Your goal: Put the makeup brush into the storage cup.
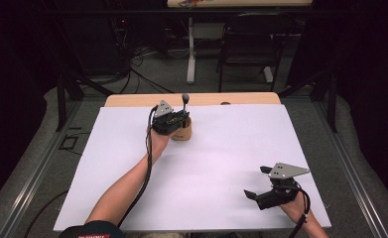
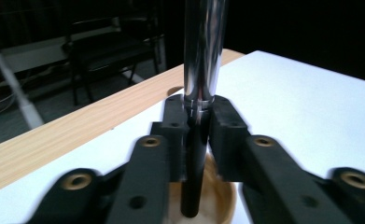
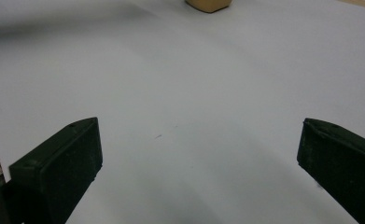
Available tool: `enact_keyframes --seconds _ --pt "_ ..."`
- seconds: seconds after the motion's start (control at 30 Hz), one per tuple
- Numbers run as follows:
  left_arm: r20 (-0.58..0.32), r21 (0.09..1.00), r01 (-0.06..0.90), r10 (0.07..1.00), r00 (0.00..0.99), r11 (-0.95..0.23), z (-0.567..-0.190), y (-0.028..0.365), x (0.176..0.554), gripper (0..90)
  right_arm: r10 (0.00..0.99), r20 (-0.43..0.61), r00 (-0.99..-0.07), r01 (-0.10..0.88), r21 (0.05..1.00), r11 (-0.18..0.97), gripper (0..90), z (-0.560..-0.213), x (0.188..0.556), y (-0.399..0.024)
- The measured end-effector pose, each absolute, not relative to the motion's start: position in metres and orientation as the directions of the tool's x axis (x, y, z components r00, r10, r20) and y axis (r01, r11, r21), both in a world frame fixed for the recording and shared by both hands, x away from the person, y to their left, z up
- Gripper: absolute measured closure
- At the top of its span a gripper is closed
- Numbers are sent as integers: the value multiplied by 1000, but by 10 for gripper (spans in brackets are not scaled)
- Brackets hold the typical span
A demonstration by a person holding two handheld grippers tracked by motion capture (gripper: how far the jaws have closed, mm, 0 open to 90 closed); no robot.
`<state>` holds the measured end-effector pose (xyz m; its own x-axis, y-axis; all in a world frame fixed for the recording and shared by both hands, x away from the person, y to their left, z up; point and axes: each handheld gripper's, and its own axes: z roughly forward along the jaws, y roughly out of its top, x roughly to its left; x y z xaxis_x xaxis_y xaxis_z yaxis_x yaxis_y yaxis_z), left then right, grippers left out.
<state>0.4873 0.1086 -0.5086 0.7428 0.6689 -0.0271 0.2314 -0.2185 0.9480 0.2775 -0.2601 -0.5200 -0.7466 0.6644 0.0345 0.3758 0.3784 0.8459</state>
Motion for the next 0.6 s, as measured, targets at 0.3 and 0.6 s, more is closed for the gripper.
enact_keyframes --seconds 0.3,0.6 --pt "-2 944 209 630 777 -255 -496 112 479 165 659 33 -751 372 847 381 0 -520 277 -260" --pt "49 931 180 595 802 -318 -482 116 459 73 662 32 -748 373 846 381 0 -519 277 -260"
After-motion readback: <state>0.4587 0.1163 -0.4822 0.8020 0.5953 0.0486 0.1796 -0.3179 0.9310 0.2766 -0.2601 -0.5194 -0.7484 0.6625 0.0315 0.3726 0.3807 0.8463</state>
